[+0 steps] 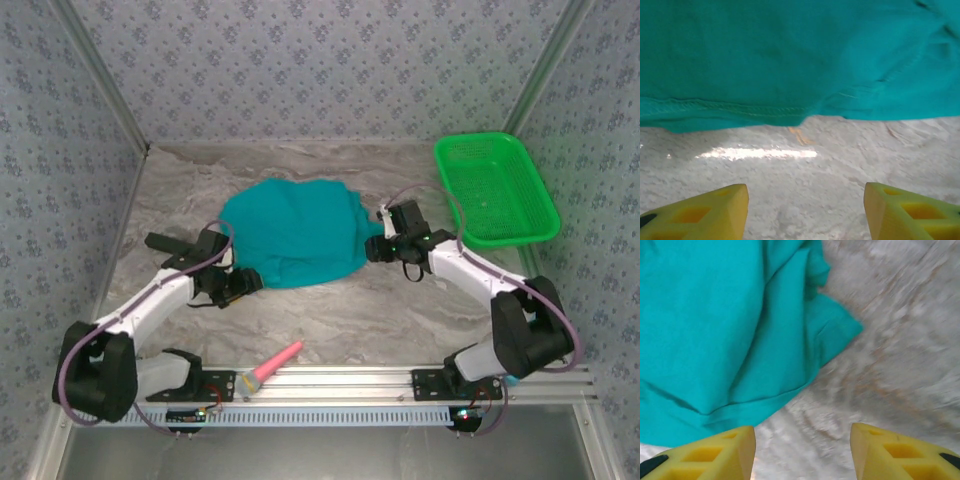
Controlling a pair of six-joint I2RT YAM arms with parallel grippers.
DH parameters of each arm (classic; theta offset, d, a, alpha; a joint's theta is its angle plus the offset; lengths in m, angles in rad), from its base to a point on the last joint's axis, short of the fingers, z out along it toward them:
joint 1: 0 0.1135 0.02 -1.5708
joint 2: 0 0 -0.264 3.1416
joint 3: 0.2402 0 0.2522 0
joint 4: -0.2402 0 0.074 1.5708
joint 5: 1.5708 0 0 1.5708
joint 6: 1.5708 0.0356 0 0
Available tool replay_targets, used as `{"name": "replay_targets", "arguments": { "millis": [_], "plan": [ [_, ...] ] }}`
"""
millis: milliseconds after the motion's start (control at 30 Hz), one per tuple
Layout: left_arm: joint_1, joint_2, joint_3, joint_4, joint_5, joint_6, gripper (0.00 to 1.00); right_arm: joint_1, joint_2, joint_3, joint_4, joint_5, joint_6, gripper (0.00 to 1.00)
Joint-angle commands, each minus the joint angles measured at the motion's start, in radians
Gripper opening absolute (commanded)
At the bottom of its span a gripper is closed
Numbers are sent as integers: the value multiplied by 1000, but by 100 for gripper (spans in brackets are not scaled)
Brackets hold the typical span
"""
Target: Fold the inside-out t-shirt
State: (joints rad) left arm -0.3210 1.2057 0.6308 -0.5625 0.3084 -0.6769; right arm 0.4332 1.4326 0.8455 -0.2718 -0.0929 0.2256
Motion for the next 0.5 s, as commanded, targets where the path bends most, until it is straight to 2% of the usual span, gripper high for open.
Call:
{"name": "replay_targets", "arguments": {
  "millis": [0,200,333,367,467],
  "plan": [
    [-4,56,7,43,-62,-34,64,15,39,-13,-23,-49,121,54],
    [-2,159,26,79,-167,-56,75,30,59,-26,21,-43,138,53],
    [11,199,38,81,-215,-68,72,35,67,-26,34,-54,143,53],
    [11,206,31,90,-221,-73,64,35,66,-25,34,-51,138,53],
    [24,214,20,91,-231,-71,19,35,65,-23,26,-38,122,52]
  ]
}}
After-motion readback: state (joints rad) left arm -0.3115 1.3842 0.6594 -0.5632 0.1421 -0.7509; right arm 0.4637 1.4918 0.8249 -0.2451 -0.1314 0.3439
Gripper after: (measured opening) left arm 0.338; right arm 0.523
